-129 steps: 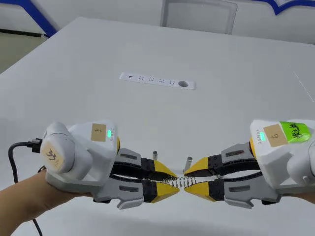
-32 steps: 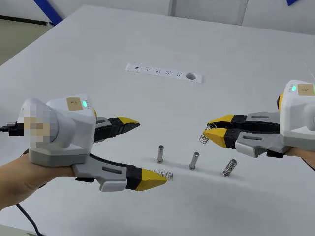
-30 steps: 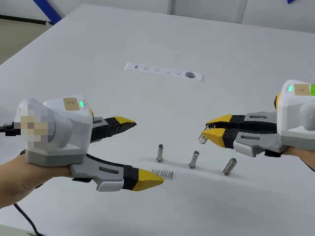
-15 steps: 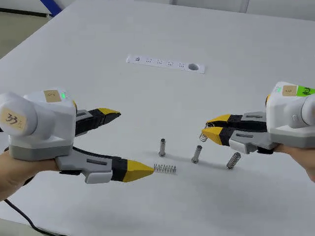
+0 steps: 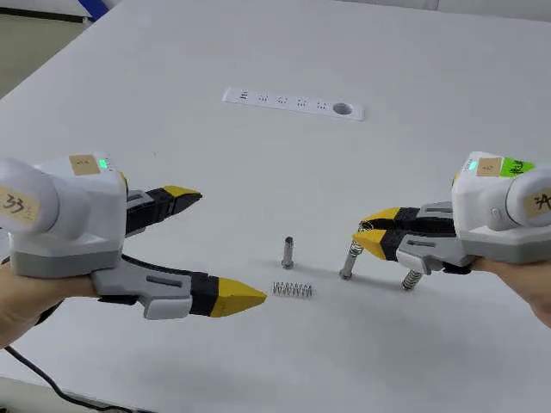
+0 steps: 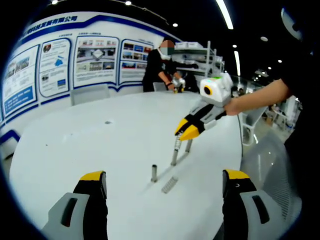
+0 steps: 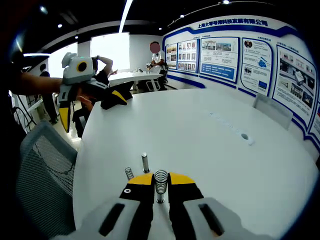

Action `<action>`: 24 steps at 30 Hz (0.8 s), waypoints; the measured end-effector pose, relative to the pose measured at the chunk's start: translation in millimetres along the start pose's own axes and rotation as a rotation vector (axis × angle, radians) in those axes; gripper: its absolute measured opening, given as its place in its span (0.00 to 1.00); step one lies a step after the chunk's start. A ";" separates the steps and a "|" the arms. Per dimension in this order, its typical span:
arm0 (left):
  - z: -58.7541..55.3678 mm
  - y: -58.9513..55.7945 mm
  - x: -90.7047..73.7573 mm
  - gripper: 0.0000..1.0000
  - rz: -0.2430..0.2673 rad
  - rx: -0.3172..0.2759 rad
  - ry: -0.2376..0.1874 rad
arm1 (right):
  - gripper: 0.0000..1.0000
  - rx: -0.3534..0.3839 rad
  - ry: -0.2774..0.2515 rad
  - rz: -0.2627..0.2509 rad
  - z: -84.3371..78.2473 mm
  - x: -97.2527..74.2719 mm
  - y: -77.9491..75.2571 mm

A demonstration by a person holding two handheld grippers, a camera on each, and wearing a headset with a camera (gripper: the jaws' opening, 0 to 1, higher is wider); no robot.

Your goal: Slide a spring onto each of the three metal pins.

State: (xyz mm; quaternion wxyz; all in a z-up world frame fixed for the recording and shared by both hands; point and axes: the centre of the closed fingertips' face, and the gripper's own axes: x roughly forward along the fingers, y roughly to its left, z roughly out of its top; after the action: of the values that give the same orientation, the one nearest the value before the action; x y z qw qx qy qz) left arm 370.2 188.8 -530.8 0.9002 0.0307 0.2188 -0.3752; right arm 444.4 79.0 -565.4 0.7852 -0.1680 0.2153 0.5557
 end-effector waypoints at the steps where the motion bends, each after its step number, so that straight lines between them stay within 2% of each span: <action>1: -0.6 -0.2 0.2 0.98 -0.001 0.000 0.003 | 0.11 0.000 0.003 0.000 -0.8 0.7 -0.2; 14: -7.9 -4.0 1.4 0.98 -0.010 -0.021 0.015 | 0.11 0.008 0.029 -0.001 -8.5 8.4 1.6; 21: -11.2 -4.5 -0.6 0.97 -0.010 -0.032 0.020 | 0.11 0.014 0.048 -0.008 -18.4 14.6 4.1; 24: -14.6 -6.2 -1.1 0.97 -0.011 -0.031 0.030 | 0.11 0.012 0.074 -0.022 -26.6 19.4 1.8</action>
State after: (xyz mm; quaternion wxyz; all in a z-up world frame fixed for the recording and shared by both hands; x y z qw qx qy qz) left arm 359.8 188.3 -542.8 0.8950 0.0214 0.2383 -0.3765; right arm 444.2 81.8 -598.2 0.7838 -0.1861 0.2455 0.5393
